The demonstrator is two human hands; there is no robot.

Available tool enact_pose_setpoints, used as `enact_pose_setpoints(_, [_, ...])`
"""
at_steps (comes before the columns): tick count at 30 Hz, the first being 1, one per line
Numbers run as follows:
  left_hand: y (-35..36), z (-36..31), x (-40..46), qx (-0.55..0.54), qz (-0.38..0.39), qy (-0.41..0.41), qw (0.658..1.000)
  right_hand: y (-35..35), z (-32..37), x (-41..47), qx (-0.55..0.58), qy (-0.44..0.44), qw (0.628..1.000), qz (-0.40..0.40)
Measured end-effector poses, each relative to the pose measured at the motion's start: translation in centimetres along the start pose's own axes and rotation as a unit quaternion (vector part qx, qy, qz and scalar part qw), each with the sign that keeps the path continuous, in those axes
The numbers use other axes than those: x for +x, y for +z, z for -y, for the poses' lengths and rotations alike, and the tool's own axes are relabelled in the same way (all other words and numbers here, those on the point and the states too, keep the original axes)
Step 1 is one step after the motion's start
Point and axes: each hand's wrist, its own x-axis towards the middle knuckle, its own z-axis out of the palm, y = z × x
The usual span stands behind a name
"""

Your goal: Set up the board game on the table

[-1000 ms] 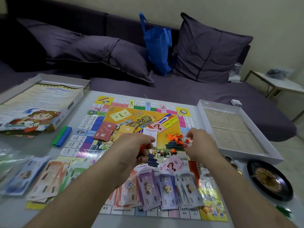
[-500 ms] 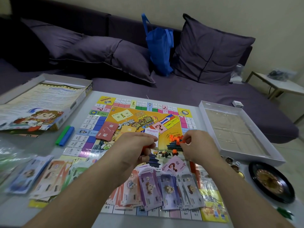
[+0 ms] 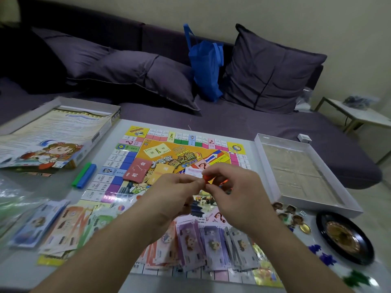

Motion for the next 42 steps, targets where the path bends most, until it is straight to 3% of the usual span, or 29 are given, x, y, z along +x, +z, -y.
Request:
enact_pose_setpoints(2, [-0.2,0.1,-0.1,0.015,-0.001,0.013,1.000,0.2,0.0,-0.1,0.018,0.011,1.000,-0.011])
enact_pose_setpoints(8, [-0.5,-0.1,-0.2,-0.070,0.006,0.004,0.998,-0.8,-0.1,0.4,0.139,0.087,0.985,-0.050])
enact_pose_setpoints(17, [-0.4,-0.6,-0.2,-0.164,0.060,-0.010,0.985,-0.7,-0.3,0.4,0.132,0.044,0.990,0.003])
enact_pose_setpoints(29, [-1.0,-0.9,-1.1,-0.096,0.113,-0.019,0.989,-1.7,-0.2,0.6,0.252,0.052,0.963,0.080])
enact_pose_setpoints(42, [-0.4,-0.9,-0.8,-0.152,0.147,-0.016,0.977,-1.8,-0.2,0.6,0.211,0.044,0.975,0.049])
